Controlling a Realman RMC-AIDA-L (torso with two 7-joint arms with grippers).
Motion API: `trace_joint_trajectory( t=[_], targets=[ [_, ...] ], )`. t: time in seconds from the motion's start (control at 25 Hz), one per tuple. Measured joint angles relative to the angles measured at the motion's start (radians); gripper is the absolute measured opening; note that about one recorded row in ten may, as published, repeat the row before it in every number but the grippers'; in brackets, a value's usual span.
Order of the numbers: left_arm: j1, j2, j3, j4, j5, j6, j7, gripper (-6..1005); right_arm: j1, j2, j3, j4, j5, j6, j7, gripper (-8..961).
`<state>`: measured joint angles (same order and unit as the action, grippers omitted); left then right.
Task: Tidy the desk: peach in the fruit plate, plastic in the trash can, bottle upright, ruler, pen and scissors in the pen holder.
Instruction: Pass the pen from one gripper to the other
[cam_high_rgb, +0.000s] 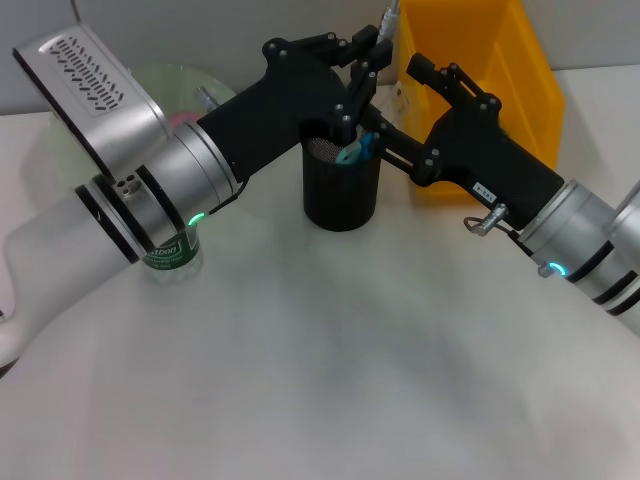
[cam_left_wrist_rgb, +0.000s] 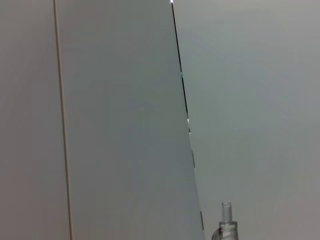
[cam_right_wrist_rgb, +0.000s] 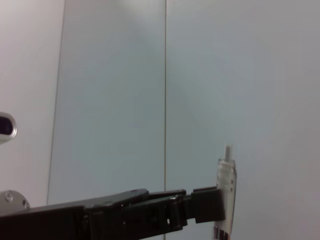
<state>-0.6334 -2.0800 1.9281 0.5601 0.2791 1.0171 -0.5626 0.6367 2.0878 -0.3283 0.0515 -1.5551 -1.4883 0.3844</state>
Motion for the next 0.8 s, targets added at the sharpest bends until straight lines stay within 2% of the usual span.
trace_joint_trajectory(
  t=[0.36, 0.8],
  targets=[
    [0.0, 0.0, 0.0, 0.0, -0.003, 0.006, -0.001, 153, 0.018, 0.0, -0.01, 0.002, -0.003, 0.048, 0.059, 819],
    [0.001, 0.0, 0.002, 0.0, -0.003, 0.008, -0.001, 156, 0.022, -0.002, -0.025, -0.002, -0.009, 0.036, 0.079, 474]
  ],
)
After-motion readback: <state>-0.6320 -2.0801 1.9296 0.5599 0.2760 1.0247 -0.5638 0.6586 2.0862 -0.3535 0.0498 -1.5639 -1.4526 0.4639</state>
